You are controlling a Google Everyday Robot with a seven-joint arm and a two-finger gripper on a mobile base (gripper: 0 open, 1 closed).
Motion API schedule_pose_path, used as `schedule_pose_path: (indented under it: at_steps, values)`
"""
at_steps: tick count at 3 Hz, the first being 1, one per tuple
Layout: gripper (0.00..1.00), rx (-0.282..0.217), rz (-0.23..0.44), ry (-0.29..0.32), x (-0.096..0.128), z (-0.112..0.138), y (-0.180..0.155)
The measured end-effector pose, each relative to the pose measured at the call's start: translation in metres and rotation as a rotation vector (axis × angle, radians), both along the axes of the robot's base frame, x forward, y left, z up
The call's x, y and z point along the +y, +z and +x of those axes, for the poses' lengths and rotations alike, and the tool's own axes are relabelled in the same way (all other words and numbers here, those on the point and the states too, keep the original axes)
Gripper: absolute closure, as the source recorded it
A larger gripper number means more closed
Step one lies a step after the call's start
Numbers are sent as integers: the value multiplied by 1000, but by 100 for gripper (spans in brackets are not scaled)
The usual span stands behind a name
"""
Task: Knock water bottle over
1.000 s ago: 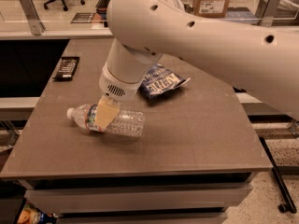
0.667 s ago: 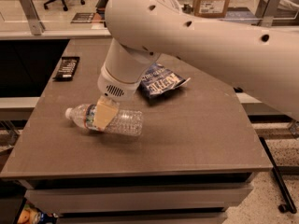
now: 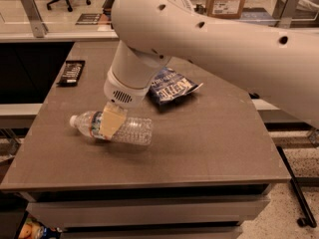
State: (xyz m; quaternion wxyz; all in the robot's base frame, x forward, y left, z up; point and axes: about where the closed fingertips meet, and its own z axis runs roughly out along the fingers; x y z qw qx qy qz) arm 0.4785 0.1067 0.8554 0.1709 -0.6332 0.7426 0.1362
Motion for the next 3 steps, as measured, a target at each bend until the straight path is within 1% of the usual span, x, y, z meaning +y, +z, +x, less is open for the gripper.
schedule_pose_path:
  at_steps: [2,3]
  values:
    - [12,-5,0,2,0,-2,2]
    - [0,-7,0,3,1,-2,3]
